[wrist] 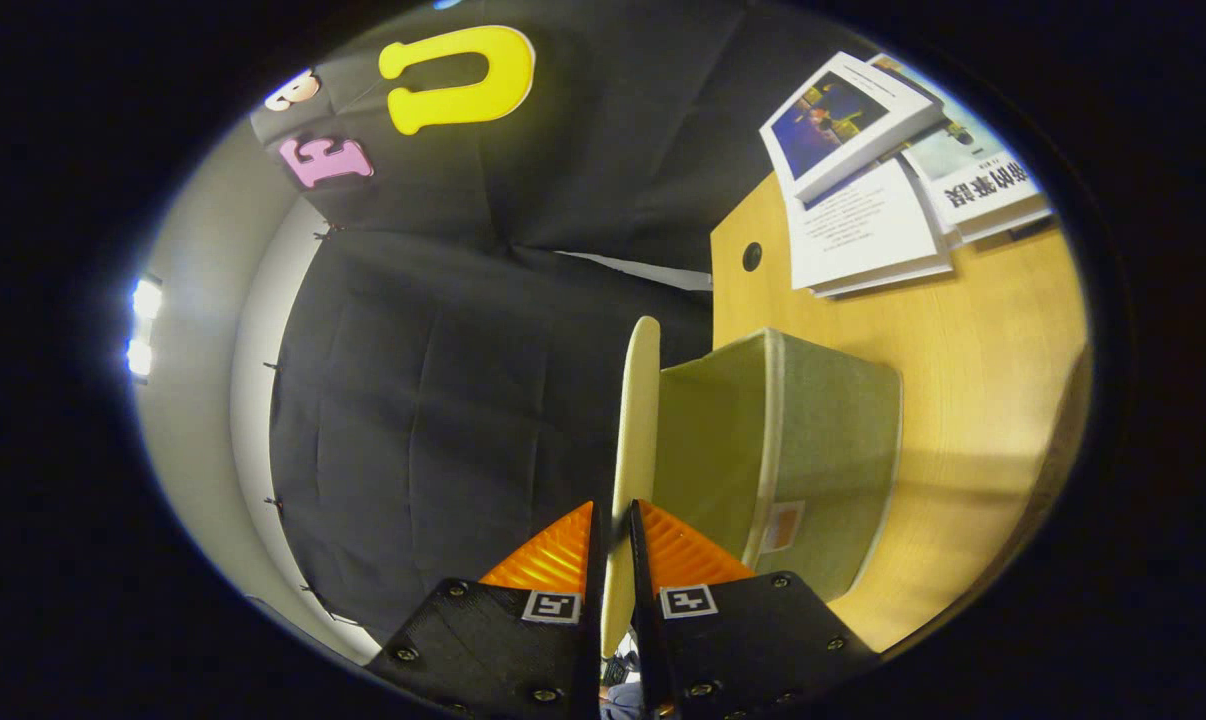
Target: Open the storage box then place both shoes into the box .Put the left shoe in first, then the right shoe, with the right side of both shoes facing outward in a uniform manner.
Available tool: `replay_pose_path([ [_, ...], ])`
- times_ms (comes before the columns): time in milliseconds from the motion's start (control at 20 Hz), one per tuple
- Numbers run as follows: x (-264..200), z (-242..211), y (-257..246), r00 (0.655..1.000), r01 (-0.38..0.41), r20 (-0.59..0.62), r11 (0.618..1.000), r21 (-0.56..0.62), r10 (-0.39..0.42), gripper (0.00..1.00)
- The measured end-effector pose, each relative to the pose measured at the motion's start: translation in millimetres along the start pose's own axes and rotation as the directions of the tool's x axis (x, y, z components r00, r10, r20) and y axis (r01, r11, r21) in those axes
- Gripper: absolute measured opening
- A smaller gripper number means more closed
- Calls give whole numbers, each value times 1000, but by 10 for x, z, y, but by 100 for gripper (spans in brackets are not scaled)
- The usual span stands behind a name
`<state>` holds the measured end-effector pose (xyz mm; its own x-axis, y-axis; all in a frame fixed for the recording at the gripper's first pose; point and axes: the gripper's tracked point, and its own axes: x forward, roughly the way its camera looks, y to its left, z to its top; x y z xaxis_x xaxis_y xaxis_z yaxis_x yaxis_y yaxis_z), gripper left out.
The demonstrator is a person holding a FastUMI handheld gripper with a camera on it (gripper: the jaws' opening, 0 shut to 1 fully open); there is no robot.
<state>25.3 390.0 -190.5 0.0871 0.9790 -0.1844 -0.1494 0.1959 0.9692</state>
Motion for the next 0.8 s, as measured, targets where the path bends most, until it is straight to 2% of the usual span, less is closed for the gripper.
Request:
replay_pose_path([
  [550,700,18,851,997,-35,-68,986,-165,24,15],
  [800,1145,2,1035,996,-26,-89,977,-211,7,15],
])
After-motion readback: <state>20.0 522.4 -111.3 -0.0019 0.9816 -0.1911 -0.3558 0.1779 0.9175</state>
